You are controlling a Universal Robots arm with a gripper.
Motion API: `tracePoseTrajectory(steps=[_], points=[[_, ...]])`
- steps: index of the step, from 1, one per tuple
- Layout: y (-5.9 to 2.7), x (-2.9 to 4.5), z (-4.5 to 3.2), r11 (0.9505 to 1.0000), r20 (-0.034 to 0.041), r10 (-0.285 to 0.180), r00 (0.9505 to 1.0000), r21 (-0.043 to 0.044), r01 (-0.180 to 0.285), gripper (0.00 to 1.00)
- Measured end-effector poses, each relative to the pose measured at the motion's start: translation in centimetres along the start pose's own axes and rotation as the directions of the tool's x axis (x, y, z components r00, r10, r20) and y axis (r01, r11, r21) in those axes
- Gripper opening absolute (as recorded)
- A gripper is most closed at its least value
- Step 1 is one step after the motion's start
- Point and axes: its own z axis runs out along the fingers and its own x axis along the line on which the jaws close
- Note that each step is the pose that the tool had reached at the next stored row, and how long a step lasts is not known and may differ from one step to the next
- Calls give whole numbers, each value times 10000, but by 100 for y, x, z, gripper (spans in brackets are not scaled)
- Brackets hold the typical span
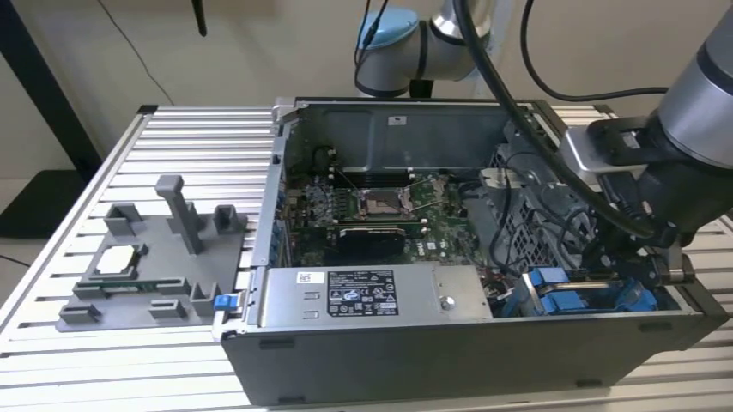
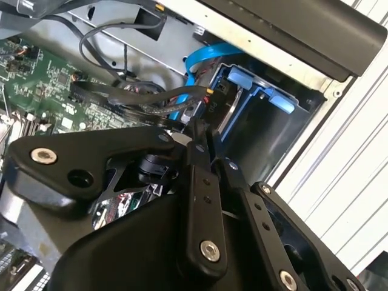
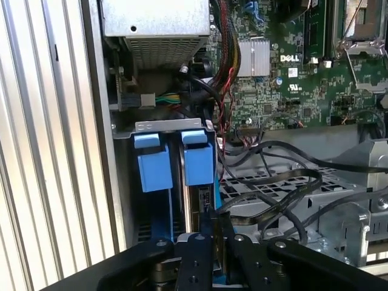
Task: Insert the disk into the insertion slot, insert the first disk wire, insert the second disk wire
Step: 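Insert the second disk wire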
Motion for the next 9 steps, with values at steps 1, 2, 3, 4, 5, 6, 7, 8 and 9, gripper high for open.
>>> tracePoseTrajectory(steps=[1, 2, 3, 4, 5, 6, 7, 8, 9], points=[[2, 0, 1, 10000, 2, -2, 10000, 17, 2, 0], [2, 0, 5, 10000, 6, -7, 10000, 44, 7, 0], [3, 1, 9, 10000, 8, -14, 10000, 81, 14, 0], [3, 2, 13, 9999, 9, -21, 10000, 124, 21, 0], [4, 3, 19, 9999, 15, -29, 10000, 166, 29, 0], [4, 4, 25, 9998, 19, -34, 10000, 187, 33, 0], [5, 5, 27, 9998, 19, -35, 10000, 191, 35, 0], [7, 6, 30, 9998, 19, -36, 10000, 194, 35, 0], [9, 7, 34, 9998, 19, -35, 10000, 197, 35, 0]])
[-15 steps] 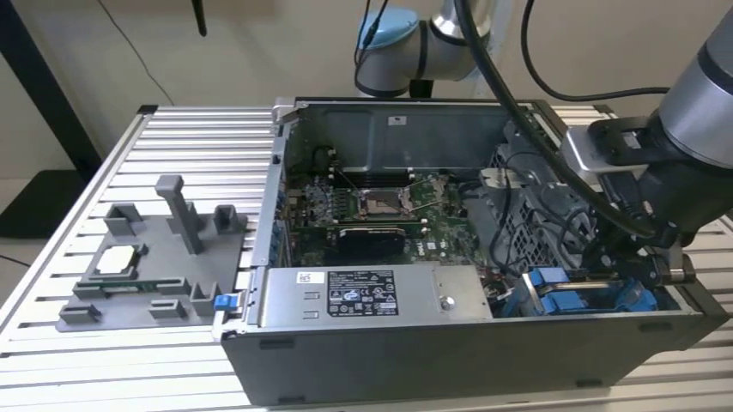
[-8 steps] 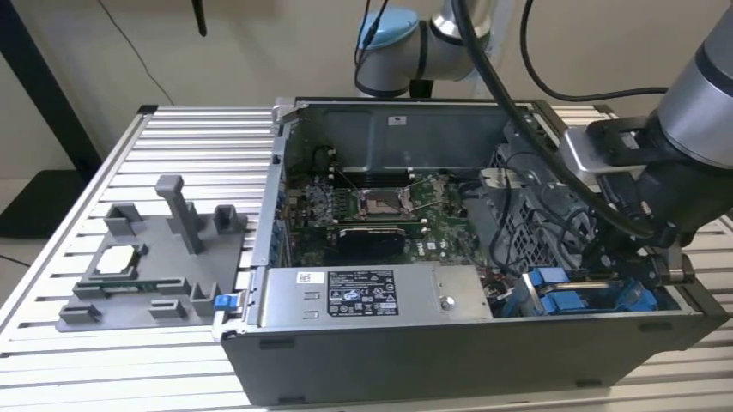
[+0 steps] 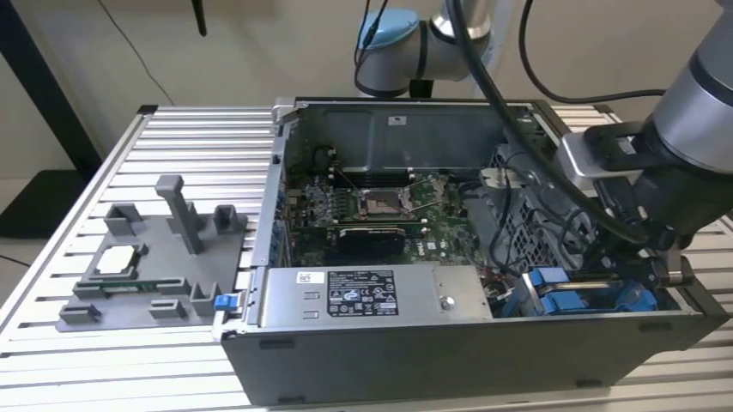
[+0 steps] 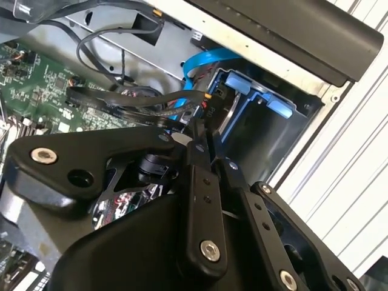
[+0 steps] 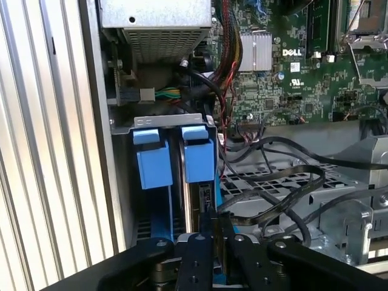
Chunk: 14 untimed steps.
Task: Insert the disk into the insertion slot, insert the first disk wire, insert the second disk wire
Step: 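Insert the second disk wire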
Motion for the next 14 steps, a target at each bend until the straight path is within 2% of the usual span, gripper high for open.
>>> tracePoseTrajectory(steps=[11, 14], points=[[11, 8, 34, 10000, 0, 0, 10000, 3, 0, 0], [19, 16, 73, 10000, -5, -2, 10000, 9, 2, 0]])
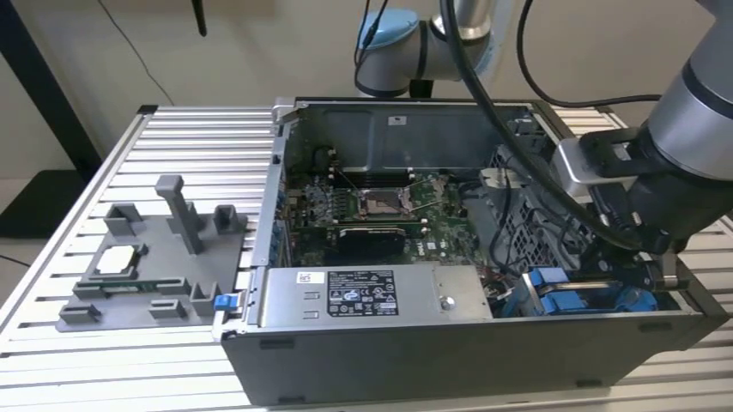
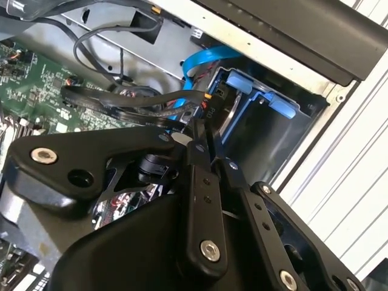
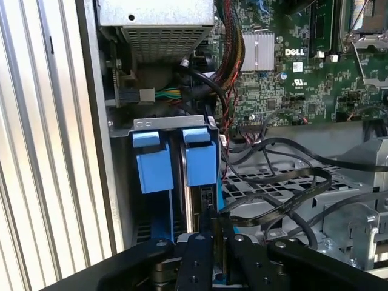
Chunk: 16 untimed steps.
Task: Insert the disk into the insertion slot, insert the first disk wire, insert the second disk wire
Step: 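Insert the second disk wire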
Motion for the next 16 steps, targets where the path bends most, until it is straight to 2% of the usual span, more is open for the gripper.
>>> tracePoseTrajectory(steps=[4, 5, 7, 12, 16], points=[[5, 5, 29, 10000, 8, 1, 10000, -1, -1, 0], [6, 6, 33, 10000, 22, 2, 10000, -1, -2, 100], [3, 1, 2, 10000, 18, 1, 10000, -1, -1, 100], [-26, -42, -219, 10000, 5, 0, 10000, 0, 0, 100], [-44, -68, -357, 10000, 7, 1, 10000, 0, -1, 100]])
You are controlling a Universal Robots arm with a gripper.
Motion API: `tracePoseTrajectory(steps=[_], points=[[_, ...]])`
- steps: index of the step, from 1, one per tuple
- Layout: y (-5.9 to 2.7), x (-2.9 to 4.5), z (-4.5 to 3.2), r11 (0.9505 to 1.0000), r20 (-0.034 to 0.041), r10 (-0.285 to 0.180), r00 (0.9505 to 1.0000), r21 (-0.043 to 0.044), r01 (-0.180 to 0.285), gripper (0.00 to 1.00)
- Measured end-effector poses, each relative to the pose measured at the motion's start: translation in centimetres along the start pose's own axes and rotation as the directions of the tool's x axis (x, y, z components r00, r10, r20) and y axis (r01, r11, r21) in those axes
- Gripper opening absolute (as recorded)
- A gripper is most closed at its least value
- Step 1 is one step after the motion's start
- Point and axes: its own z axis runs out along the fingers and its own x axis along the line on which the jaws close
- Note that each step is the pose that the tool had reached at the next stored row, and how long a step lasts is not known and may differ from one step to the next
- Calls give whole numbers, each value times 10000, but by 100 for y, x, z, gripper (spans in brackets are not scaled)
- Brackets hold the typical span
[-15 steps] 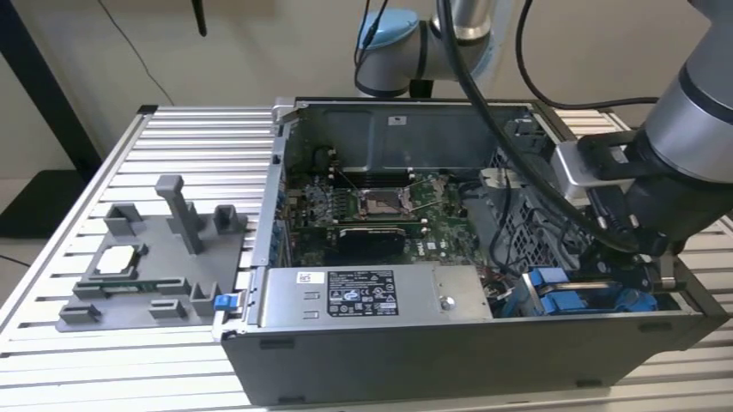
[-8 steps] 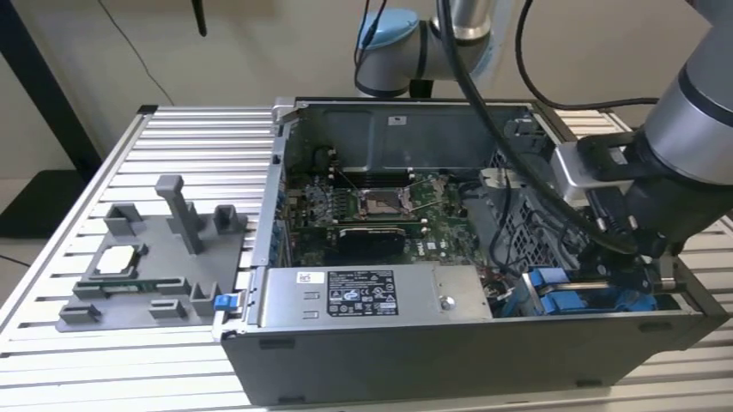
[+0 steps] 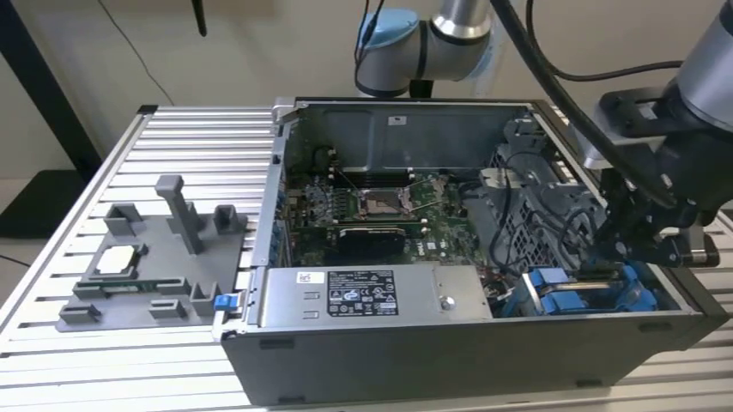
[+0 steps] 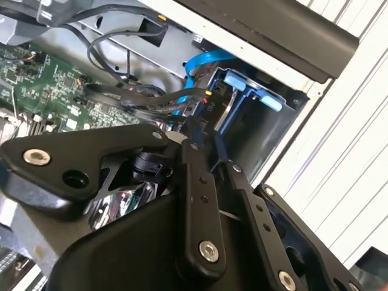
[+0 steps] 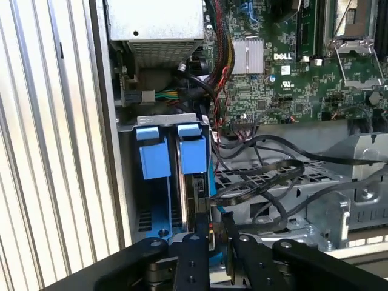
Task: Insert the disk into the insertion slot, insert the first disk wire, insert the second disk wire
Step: 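Insert the second disk wire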
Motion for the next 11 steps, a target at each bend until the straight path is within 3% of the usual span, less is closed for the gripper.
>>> tracePoseTrajectory(steps=[3, 11], points=[[-8, -11, -59, 10000, 0, -1, 10000, -1, 1, 100], [-9, -13, -67, 10000, -1, -1, 10000, 0, 1, 100]])
